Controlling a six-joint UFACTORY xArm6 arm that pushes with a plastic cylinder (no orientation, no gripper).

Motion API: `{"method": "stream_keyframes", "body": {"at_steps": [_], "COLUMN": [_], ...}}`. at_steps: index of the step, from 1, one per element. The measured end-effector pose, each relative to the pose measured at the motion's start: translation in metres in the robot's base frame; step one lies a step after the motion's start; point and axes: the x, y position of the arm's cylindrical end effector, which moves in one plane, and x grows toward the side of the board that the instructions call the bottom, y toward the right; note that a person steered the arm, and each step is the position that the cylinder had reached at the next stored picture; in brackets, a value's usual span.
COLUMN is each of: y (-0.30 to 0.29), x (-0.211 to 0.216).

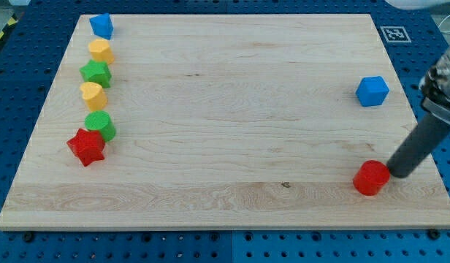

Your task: Move your arm towards bottom center

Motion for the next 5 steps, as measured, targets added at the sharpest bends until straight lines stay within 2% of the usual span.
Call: {"method": "stream_keyframes", "body": {"at_steps": [1,2,5], "y": [-0.025,-0.049,-0.117], "x": [-0.021,-0.022,0.028]}}
